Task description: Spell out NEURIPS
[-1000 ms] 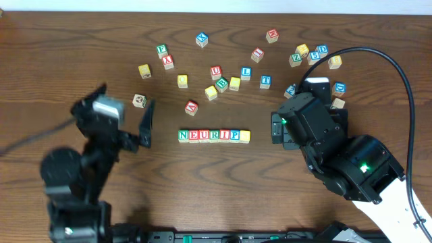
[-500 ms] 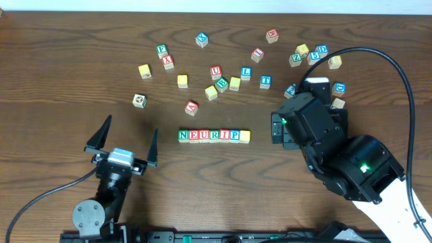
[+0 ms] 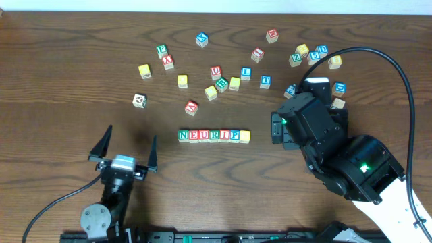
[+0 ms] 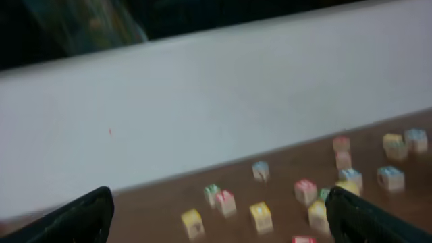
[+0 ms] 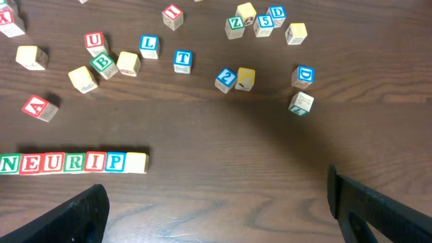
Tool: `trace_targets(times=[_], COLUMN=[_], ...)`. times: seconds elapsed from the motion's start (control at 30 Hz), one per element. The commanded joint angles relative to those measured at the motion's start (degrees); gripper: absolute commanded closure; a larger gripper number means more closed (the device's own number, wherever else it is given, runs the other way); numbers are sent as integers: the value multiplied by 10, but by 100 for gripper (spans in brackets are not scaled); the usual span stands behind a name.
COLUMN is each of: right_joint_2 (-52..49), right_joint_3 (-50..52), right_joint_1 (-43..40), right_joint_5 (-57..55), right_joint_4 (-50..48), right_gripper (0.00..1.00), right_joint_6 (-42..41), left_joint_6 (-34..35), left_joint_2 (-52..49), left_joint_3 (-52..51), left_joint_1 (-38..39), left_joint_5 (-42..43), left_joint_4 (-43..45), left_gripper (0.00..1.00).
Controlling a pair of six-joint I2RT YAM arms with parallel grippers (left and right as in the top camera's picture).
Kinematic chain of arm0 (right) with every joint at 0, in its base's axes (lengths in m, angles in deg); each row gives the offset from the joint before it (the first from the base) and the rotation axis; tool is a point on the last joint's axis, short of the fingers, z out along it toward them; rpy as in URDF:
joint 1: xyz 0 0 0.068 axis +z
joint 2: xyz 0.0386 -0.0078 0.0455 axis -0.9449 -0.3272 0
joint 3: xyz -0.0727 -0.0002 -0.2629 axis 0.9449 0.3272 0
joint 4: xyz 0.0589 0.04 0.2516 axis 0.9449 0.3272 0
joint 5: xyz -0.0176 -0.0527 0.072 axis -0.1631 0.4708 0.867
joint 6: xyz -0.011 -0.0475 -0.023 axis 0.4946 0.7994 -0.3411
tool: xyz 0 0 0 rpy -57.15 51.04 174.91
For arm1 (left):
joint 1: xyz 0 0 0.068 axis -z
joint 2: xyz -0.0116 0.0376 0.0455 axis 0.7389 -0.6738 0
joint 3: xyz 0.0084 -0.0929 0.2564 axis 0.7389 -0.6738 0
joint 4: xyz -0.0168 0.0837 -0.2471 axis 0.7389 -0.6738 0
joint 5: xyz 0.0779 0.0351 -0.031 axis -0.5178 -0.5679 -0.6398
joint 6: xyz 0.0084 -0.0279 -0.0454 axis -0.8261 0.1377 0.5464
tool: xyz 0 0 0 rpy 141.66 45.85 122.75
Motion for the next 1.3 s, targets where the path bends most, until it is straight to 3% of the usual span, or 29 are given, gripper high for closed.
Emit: trace_targets(times=[0.0, 0.27, 1.27], right_joint_2=[4, 4, 4], right_joint_3=[-1, -1, -1], right_joint_1=[-3, -3, -3], right_joint_5=[-8, -8, -8], right_joint_4=[1, 1, 1], right_gripper=[1, 1, 1], right_joint_6=[6, 6, 6], left_joint_6=[-2, 1, 3], left_joint_2=[5, 5, 4], left_joint_3=[-4, -4, -4], left_joint_1=[-3, -3, -3], left_joint_5=[-3, -3, -3], left_joint_4=[-41, -190, -186], left_gripper=[2, 2, 2])
